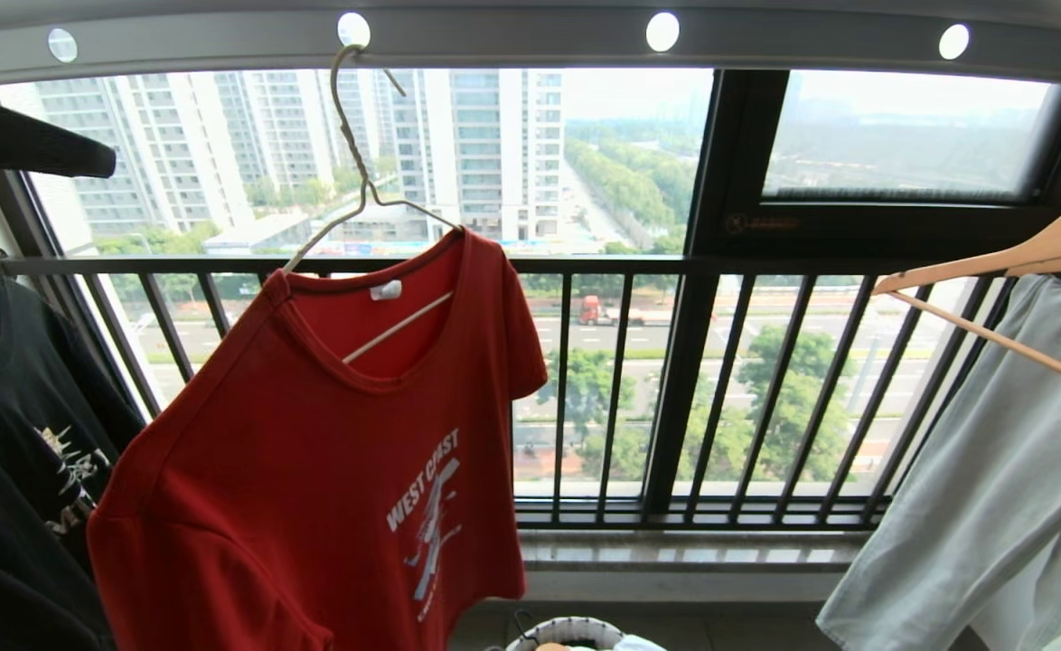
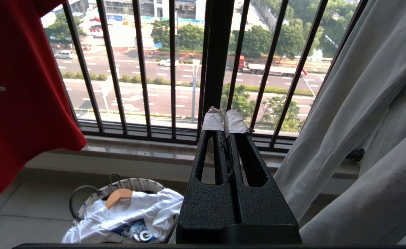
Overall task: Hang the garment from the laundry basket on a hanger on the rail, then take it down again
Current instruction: Take the clothes off the clothes rack
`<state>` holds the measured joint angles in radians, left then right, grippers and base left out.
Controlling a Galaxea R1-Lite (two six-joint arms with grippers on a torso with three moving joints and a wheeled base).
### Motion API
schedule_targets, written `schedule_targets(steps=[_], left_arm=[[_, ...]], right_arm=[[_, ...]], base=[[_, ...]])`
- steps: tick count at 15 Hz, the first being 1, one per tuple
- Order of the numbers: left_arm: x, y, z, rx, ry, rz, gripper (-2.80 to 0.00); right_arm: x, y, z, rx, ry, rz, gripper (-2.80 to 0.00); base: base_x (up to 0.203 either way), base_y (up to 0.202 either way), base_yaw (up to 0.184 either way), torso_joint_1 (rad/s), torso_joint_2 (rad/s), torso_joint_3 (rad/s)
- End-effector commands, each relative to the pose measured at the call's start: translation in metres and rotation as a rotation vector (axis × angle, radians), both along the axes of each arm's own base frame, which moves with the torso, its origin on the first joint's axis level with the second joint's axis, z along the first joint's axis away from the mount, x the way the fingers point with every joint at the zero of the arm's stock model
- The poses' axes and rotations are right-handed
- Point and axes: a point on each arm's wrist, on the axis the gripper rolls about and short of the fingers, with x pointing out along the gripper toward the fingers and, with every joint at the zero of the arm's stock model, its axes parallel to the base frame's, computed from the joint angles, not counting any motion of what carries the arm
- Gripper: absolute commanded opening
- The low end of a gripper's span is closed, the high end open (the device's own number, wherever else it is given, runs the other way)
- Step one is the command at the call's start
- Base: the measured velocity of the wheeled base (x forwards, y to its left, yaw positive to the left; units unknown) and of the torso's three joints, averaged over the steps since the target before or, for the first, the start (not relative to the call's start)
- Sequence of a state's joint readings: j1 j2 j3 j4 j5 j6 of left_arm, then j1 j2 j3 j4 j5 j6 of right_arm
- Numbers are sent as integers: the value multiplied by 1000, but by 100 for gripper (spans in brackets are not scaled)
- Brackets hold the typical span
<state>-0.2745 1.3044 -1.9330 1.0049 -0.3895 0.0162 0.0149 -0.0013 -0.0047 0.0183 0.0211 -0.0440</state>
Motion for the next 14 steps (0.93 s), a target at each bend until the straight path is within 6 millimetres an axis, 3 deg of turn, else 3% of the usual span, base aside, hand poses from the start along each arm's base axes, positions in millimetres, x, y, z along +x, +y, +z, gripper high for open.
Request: schedule_targets(steps=[1, 7, 10, 14], left_arm=[[30, -10, -7, 30, 47, -6, 0], [57, -17, -8, 37, -21, 41, 0], [67, -20, -18, 43, 4, 37, 0], [91, -30, -31, 8, -99, 30, 0]], right_arm=[[0, 0, 0, 0, 1, 1, -280], [0, 0, 0, 0, 0, 1, -280], [0, 0, 0, 1, 2, 1, -280], [0, 0, 0, 3, 0, 1, -280]], base=[[0, 0, 0, 0, 0, 0], [0, 0, 0, 0, 0, 0], [0, 0, 0, 0, 0, 0], [0, 0, 0, 0, 0, 0]])
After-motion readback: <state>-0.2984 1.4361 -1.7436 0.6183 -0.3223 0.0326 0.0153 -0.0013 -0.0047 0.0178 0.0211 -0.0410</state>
